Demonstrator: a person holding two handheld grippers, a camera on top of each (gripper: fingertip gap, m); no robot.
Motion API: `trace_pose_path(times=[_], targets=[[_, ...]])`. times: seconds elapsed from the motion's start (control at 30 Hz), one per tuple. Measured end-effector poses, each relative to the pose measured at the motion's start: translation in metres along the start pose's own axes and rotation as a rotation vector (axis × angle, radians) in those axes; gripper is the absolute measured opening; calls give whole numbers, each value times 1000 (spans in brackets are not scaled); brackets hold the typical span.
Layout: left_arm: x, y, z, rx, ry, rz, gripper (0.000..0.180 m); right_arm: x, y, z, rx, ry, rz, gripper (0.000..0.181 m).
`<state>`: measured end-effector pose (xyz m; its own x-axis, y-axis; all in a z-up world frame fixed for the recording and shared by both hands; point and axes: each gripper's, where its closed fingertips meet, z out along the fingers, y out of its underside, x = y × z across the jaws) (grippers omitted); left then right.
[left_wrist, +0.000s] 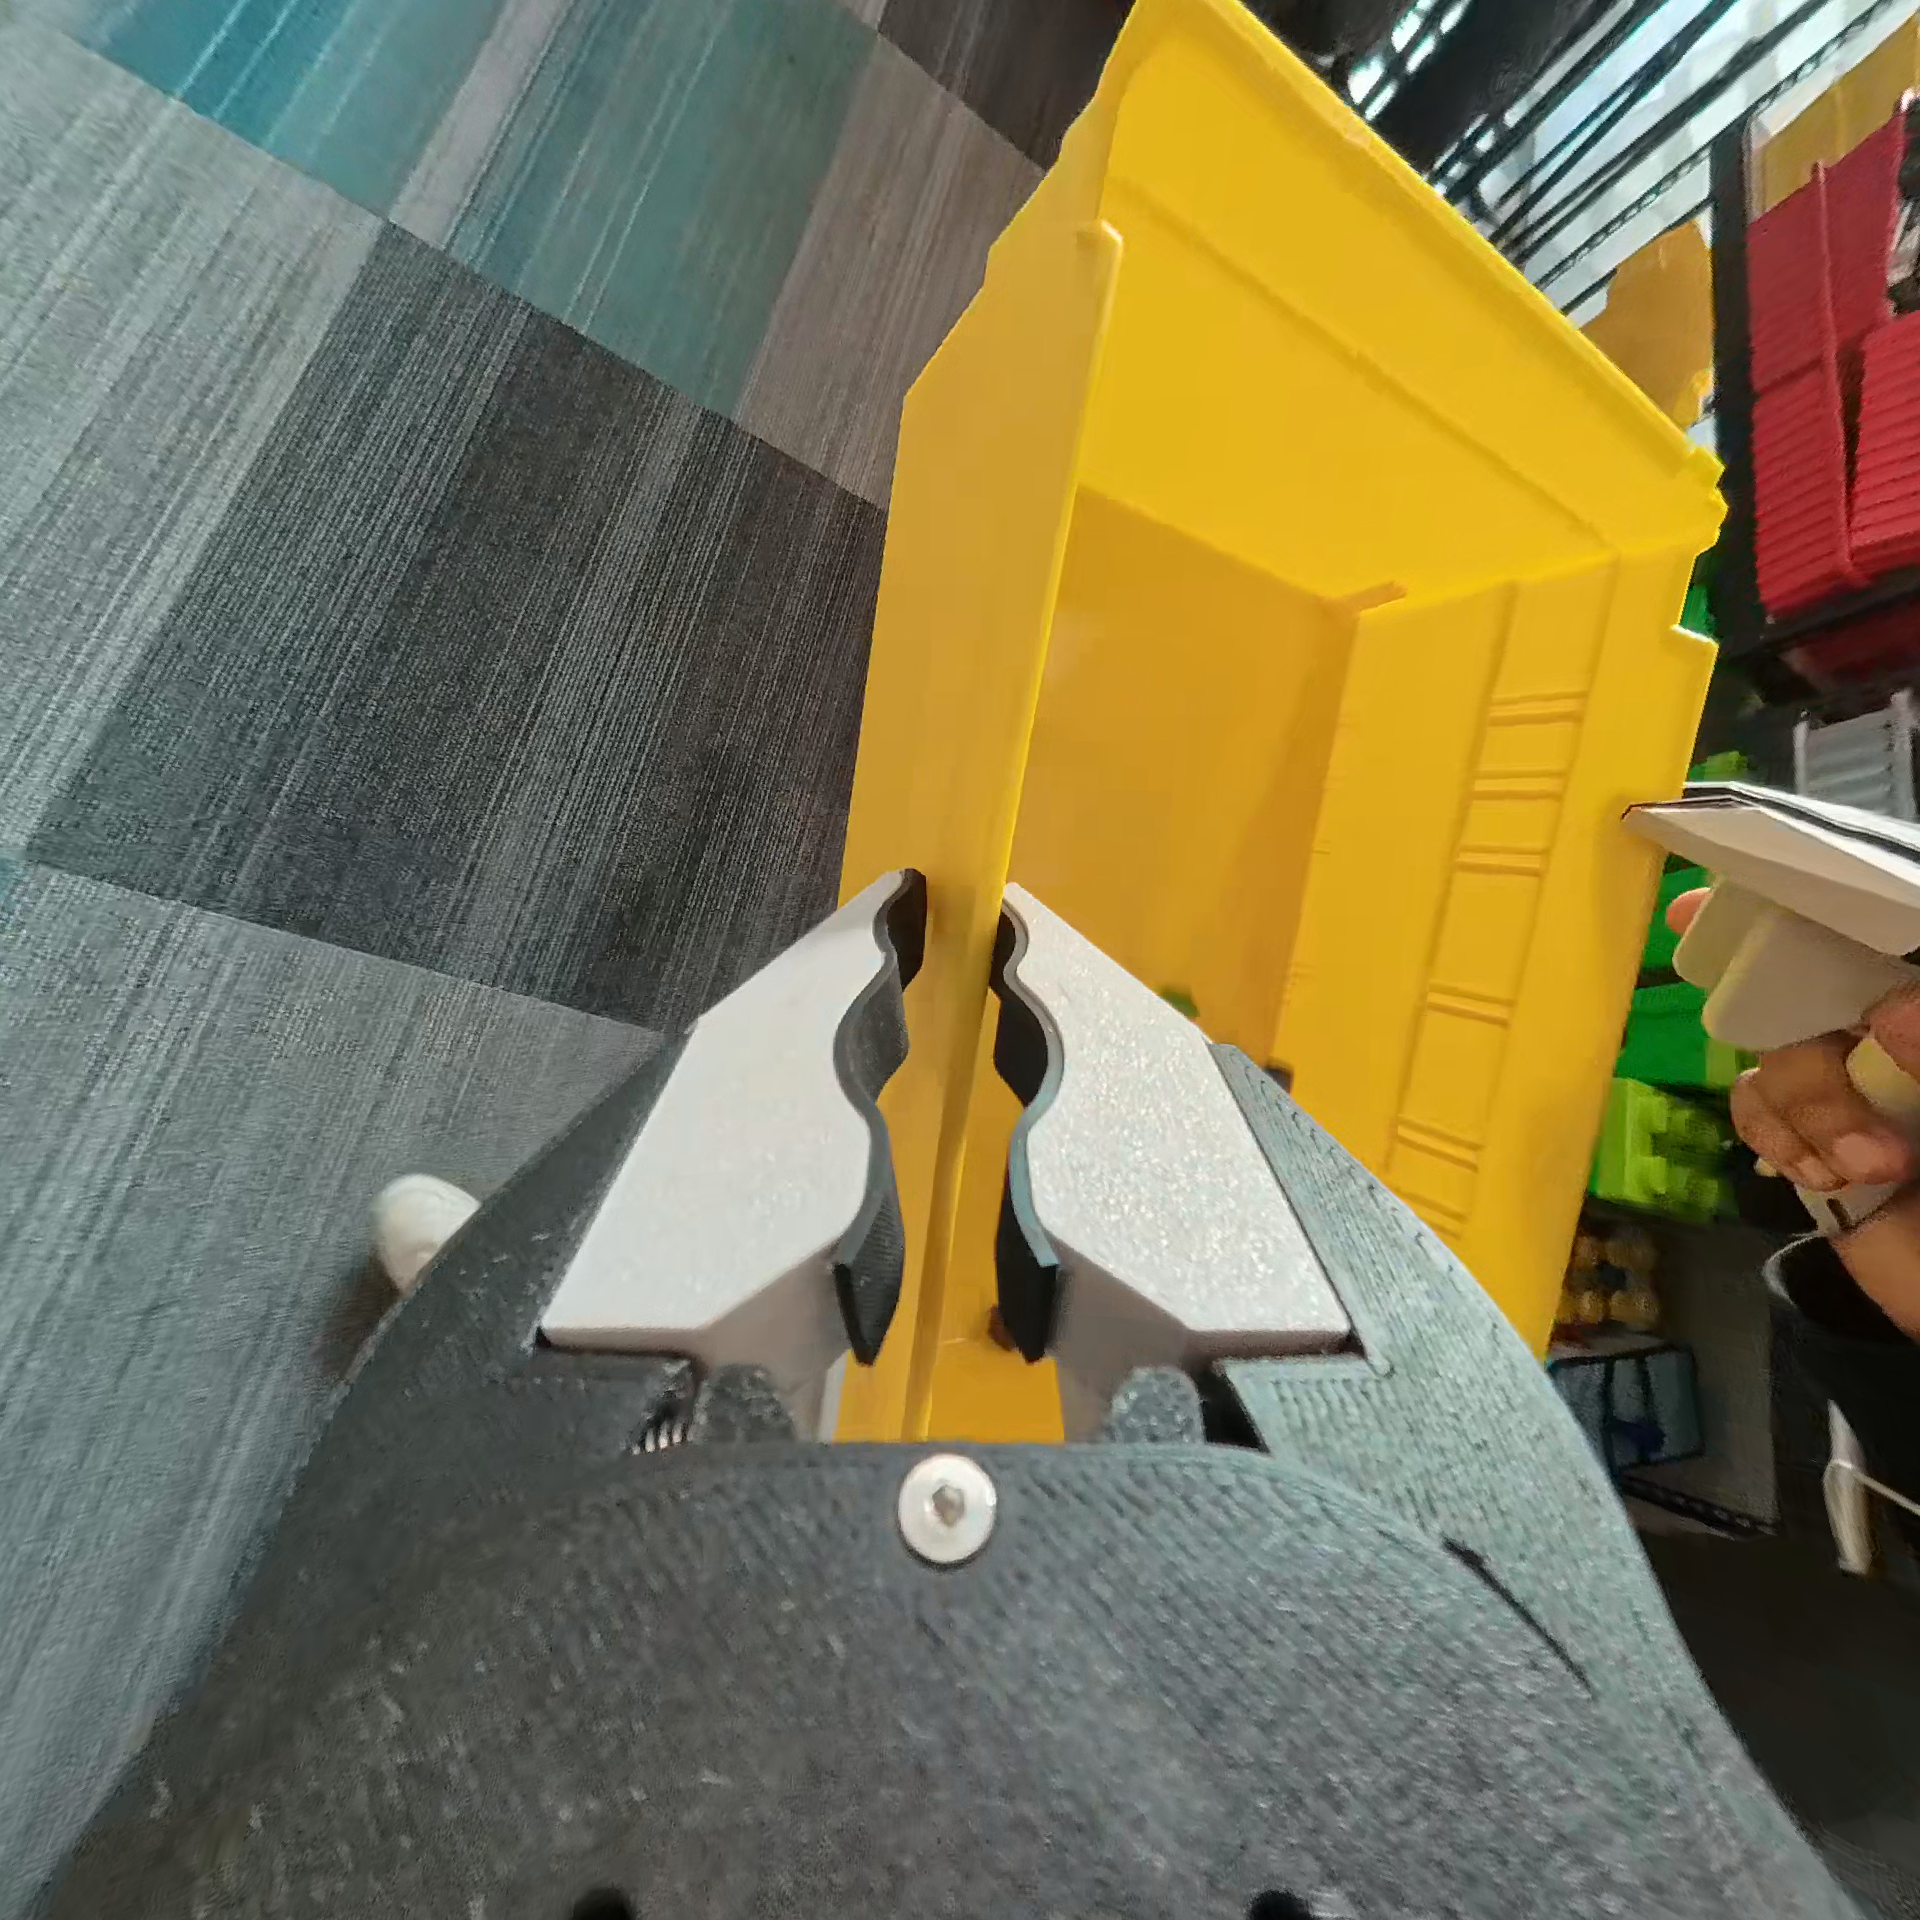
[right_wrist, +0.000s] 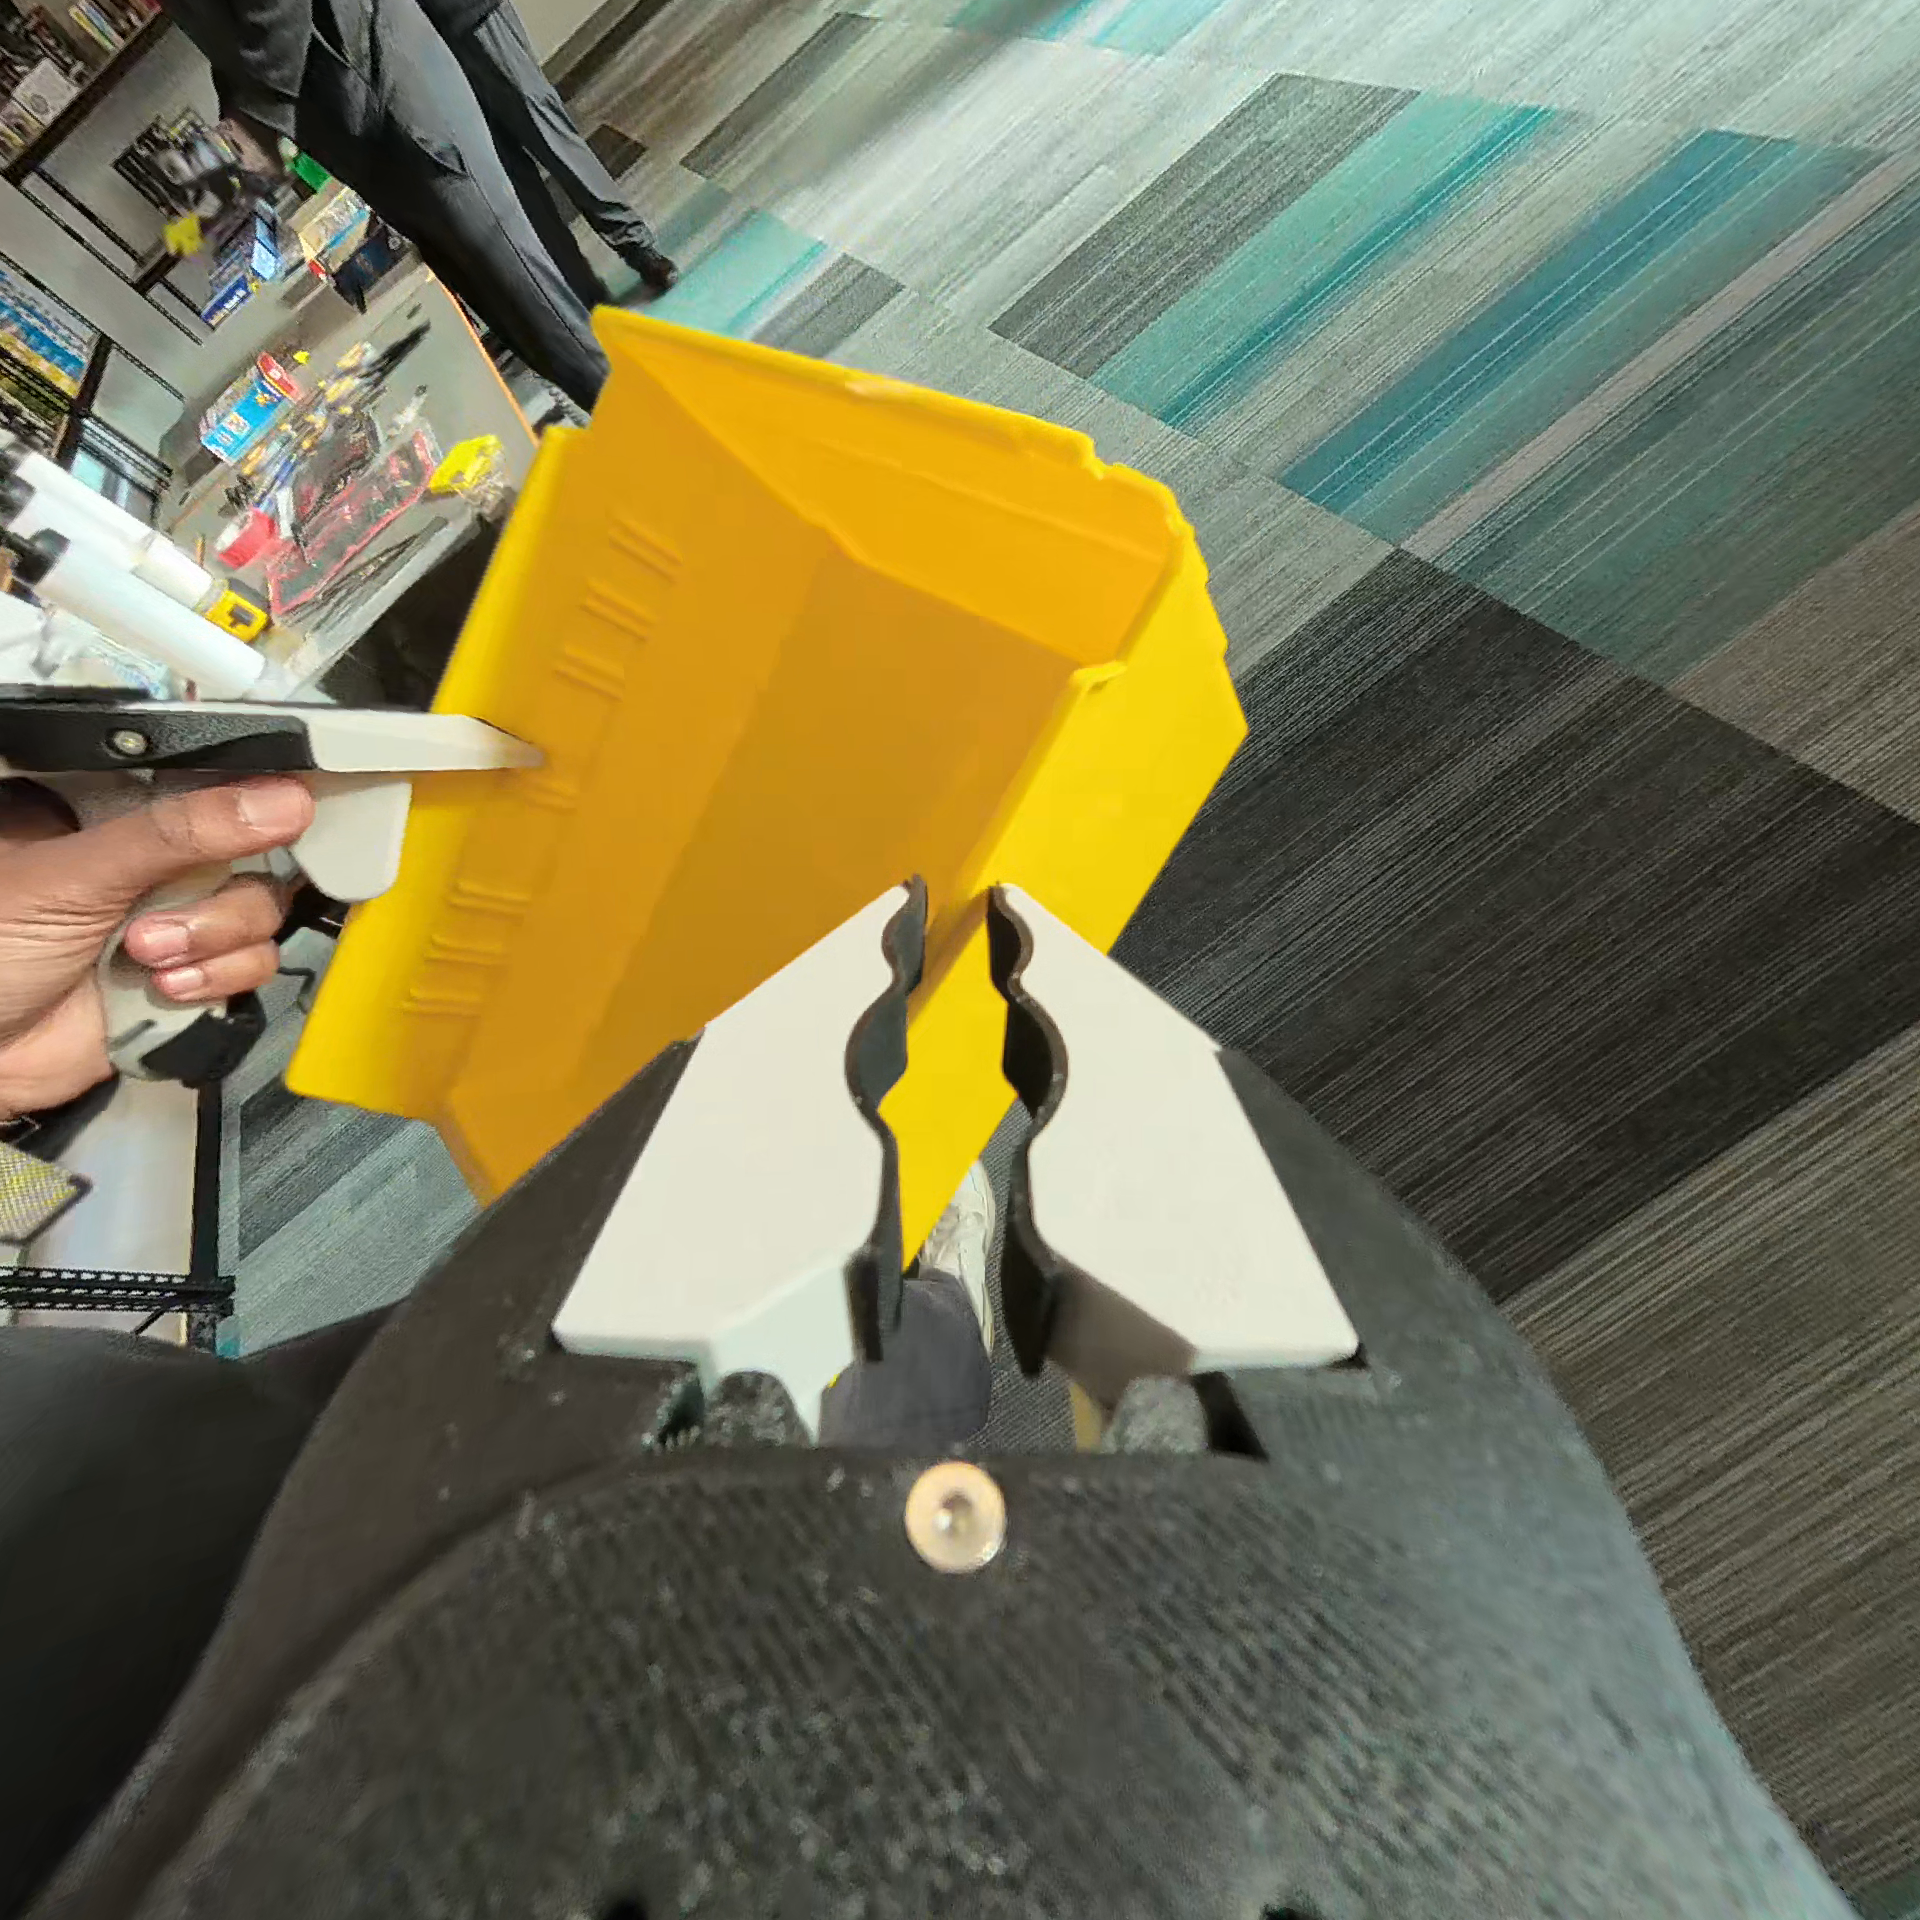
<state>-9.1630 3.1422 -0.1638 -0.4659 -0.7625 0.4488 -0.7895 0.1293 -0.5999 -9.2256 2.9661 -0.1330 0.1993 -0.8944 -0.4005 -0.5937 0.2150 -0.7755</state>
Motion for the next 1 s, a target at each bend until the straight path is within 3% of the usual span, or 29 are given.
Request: trace_pose_path(times=[0.13,0.27,0.43,0.5,0.8,1.0], targets=[[-36,-22,18,33,119,-294,10,-14,-25,39,3,-32,-43,42],[-87,-45,34,45,123,-350,11,-34,-13,102,-128,-35,-31,59],[-150,-92,40,33,104,-303,14,-36,-11,188,-301,134,-21,37],[-174,-118,36,49,85,-255,14,-36,-26,217,-330,194,-50,11],[-273,-225,46,112,11,-88,9,-66,-124,335,-246,108,-79,12],[-330,-272,96,39,-154,113,0,-52,-189,408,-195,-31,-59,18]])
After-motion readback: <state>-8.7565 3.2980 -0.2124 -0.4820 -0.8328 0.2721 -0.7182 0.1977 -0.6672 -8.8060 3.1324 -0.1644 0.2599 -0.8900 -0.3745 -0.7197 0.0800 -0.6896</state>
